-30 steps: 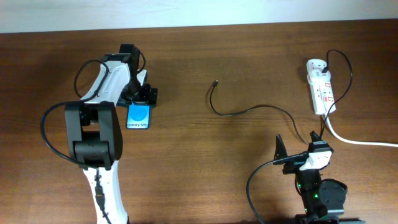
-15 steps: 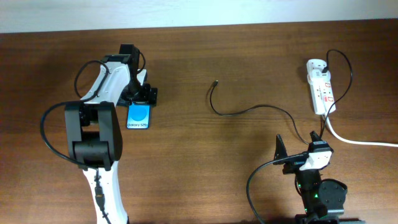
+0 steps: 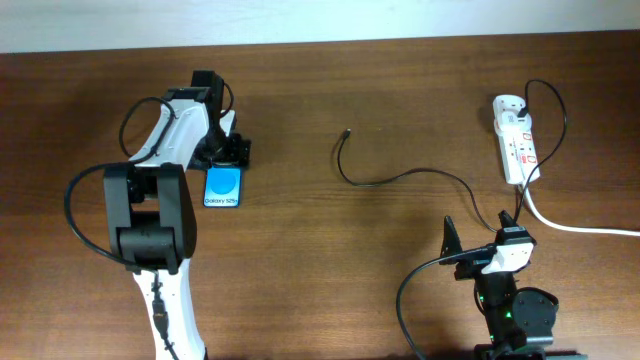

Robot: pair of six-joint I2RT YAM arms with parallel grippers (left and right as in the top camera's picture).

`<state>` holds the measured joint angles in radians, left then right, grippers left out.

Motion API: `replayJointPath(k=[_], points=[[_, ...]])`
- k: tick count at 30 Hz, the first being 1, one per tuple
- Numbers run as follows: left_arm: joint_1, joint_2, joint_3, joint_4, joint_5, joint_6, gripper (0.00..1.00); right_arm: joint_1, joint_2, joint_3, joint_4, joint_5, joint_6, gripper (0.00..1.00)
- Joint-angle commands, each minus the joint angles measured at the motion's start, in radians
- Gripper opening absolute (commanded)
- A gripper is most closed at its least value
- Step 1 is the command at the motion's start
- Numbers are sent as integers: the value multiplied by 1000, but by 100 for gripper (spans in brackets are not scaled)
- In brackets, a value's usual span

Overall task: Plug charger to phone and switch on socket
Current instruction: 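Lift the phone with the left gripper and tilt it upright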

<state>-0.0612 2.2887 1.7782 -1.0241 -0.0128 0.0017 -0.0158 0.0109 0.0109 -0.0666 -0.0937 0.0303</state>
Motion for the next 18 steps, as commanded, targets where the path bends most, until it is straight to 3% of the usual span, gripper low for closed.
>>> replayJointPath(k=[1,11,18], points=[[-2,13,-26,13,-9,-2,77,9,-7,-5,-5,4,8,98],[-2,12,-11,0,-9,-17,76,9,-7,-5,-5,4,8,98],[-2,11,183,-177,-5,-34,77,9,-7,-5,-5,4,8,98]])
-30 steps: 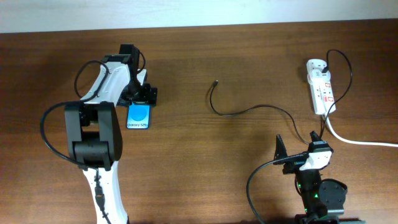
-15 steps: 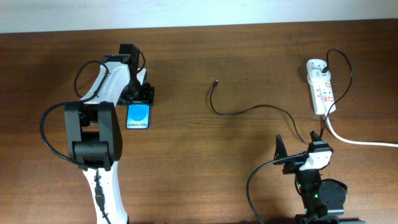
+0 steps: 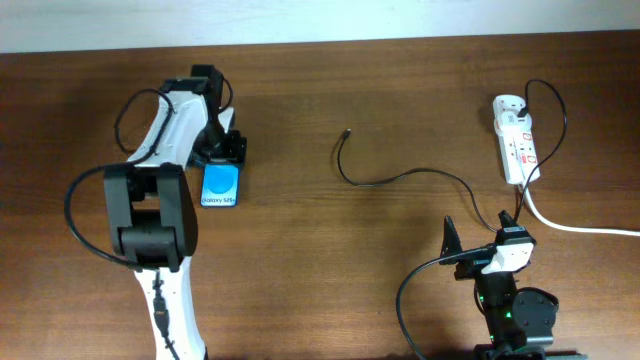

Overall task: Plug charger to phone and switch on socket
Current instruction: 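Lift the phone with the left gripper and tilt it upright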

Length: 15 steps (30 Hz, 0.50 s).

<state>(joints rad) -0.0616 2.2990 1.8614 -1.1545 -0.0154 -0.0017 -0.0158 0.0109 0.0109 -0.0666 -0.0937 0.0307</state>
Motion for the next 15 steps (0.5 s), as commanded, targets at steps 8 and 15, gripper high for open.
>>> replayJointPath(k=[8,15], points=[[-2,1,185,-117,179,-93,75,9,-7,-5,-5,4,8,98],[-1,1,186,-96,419,-156,64,9,-7,-5,-5,4,8,98]])
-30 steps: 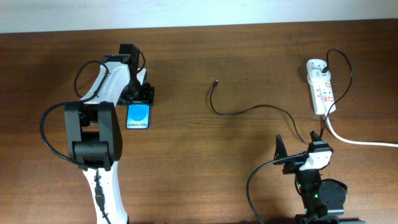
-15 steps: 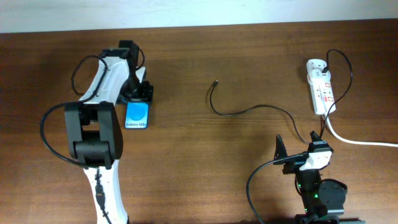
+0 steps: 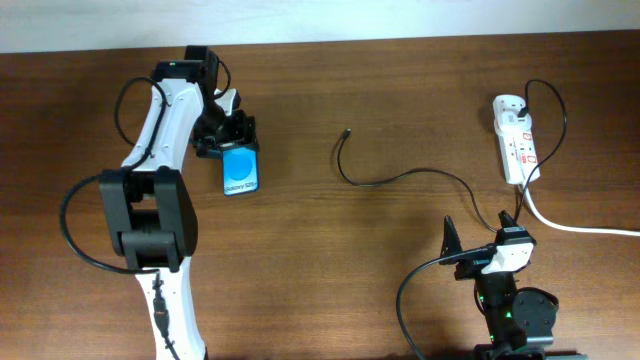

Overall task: Plug charger to phone and switch on socket
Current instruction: 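Lift the phone with the left gripper and tilt it upright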

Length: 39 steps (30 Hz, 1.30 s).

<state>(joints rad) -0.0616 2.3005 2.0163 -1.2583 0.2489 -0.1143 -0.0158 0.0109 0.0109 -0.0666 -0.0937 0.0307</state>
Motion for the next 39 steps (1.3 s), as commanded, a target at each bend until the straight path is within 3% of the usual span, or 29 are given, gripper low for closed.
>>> replayJointPath(k=[1,6,9,12,14,26,31,35,39], points=[[-1,0,31,12,190,-43,62,9,-7,-5,-5,4,8,98],[-2,0,31,16,298,-43,53,9,-7,-5,-5,4,8,98],[-2,0,31,27,309,-50,33,9,-7,-5,-5,4,8,98],[-2,0,33,39,313,-58,6,9,-7,-5,-5,4,8,98],[7,0,47,39,312,-77,0,9,-7,-5,-5,4,8,98],[18,0,148,14,351,-354,0,9,-7,-5,-5,4,8,98],[18,0,148,6,457,-398,0,9,-7,-5,9,-10,11,98],[18,0,148,-64,470,-492,0,9,-5,2,40,-80,226,98],[18,0,148,-100,470,-552,0,9,42,74,-10,-121,267,98]])
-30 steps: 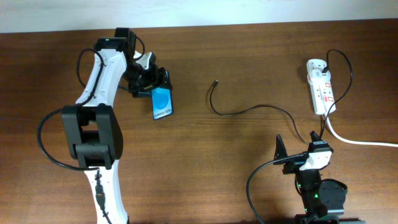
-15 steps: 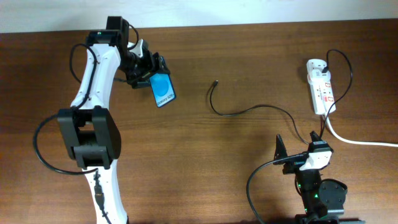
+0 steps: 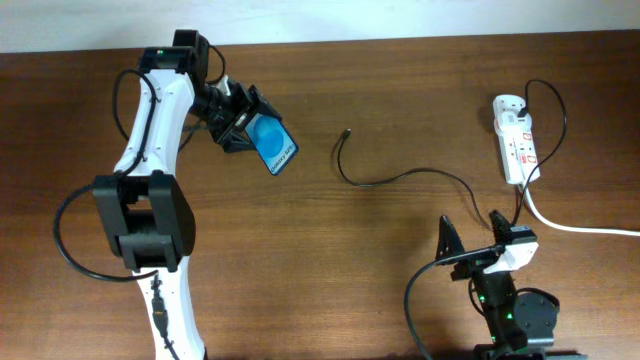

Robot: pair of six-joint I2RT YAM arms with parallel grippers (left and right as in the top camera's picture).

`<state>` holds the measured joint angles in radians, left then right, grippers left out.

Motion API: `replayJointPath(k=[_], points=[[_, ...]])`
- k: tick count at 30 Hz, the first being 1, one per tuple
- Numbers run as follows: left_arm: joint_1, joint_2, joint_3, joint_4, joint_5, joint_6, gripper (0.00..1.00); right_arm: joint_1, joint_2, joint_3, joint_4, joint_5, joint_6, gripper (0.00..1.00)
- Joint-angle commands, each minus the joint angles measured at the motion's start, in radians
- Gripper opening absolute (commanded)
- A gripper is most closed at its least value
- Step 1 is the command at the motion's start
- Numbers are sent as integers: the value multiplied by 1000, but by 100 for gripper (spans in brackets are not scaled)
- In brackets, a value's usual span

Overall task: Plug charger to phone and switch on socket
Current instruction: 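Lift the phone with the left gripper and tilt it upright, then move the right gripper toward the phone held by the left gripper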

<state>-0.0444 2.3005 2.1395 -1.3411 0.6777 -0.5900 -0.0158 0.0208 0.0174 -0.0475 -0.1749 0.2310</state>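
Note:
My left gripper is shut on one end of the phone, a small slab with a blue screen, holding it tilted above the table at the back left of centre. The black charger cable lies across the middle, its free plug end to the right of the phone. The cable runs to the white power strip at the back right. My right gripper sits near the front edge at the right, open, with nothing between its fingers.
A thick white mains lead runs from the power strip off the right edge. A black wire loops above the strip. The brown wooden table ends at a pale wall along the back.
My left gripper has moved right and back with the phone, which is now turned diagonally and nearer the cable's plug end. The right gripper shifted only slightly.
My left gripper stood at the phone's far end while the phone was at the left of the table. At the following moments the phone was shifted slightly, then further right and held. Now it hangs tilted closer to the cable's plug. The right arm stayed near the front edge.

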Motion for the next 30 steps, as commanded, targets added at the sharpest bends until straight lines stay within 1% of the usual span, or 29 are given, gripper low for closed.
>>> replayJointPath(k=[1,3,5,8,10,13,15,17,19,22,24,26,27,28,29,30], points=[[1,0,25,-26,42,-77,0,9,74,119,-70,-40,66,99],[2,0,25,-30,45,-77,0,9,163,200,-107,-40,66,98],[2,0,25,-29,63,-76,0,9,290,298,-129,-53,64,98],[2,0,25,-16,24,-61,0,9,488,451,-201,-58,62,98],[2,0,25,-14,7,-61,0,9,579,512,-232,-63,62,98],[1,0,25,-5,-18,-61,0,9,755,591,-237,-151,62,98],[1,0,25,-6,-57,-61,0,9,824,615,-238,-206,62,99],[1,0,25,-6,-130,-62,0,9,906,660,-265,-282,62,99],[0,0,25,-6,-196,-62,0,9,986,735,-346,-315,62,98],[1,0,25,-2,-201,-62,0,9,1103,904,-539,-315,59,99],[1,0,25,-2,-201,-62,0,9,1167,1025,-666,-315,24,98],[-1,0,25,-2,-200,-62,0,9,1208,1133,-743,-315,10,98],[-1,0,25,-2,-200,-62,0,9,1210,1147,-733,-306,9,98],[-1,0,25,-2,-200,-62,0,9,1209,1149,-673,-287,10,98],[-1,0,25,-2,-200,-62,0,10,1210,1149,-641,-306,14,98],[-1,0,25,-2,-201,-62,0,10,1211,1149,-605,-373,12,98]])
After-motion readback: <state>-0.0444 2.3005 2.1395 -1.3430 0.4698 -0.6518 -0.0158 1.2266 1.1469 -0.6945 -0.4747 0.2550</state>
